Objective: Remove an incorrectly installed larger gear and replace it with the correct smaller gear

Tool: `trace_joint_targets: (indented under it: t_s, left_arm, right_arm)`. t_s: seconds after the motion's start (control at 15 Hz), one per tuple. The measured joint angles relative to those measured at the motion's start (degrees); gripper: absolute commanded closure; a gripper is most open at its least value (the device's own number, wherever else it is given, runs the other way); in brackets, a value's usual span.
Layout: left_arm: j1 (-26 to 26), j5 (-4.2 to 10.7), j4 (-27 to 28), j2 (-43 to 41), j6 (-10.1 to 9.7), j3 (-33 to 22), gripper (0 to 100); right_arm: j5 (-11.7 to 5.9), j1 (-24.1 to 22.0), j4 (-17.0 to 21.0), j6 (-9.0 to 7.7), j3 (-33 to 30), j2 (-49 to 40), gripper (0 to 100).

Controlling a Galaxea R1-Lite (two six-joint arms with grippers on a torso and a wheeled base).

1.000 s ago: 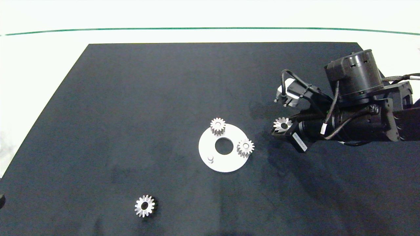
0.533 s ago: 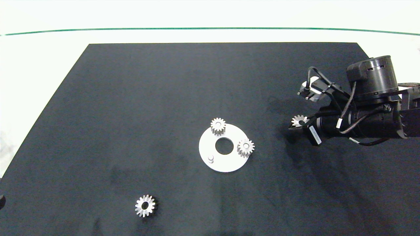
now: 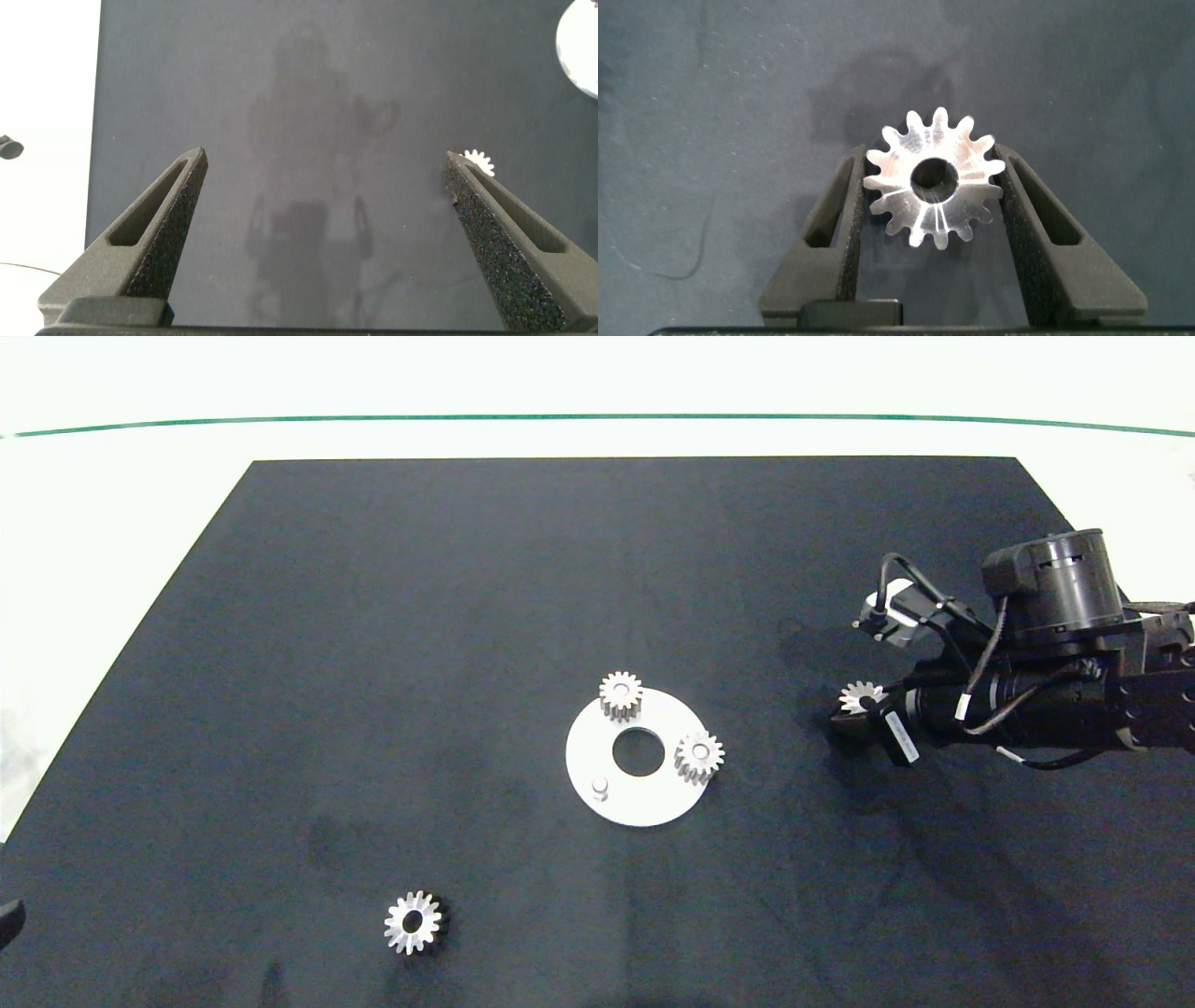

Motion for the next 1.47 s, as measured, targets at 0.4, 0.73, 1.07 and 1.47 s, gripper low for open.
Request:
trace_joint_targets:
  t_s: [0.4,0.73,1.07,1.47]
  left_arm:
    - [-0.5,-0.09,0.0,-0.2,0.65,0.7,0]
    - [-2.4,-0.41,0.1,-0.3,4.19,3.9,0]
    - [-14.8,-0.43,0.1,0.0,6.83,6.9,0]
    - [-29.9,-3.75,-1.7,3.0,6.81,12.2,0]
  right_arm:
    - [0.11,-0.3,0.5,0.63,1.9,-2.0,0]
    - [0.05,-3.0,1.4,0.59,5.1,-9.1,0]
    - [0.38,-6.4,7.5,2.95,5.6,-18.2,0]
    - [0.22,-8.6,13.8,4.39,5.5,-28.8,0]
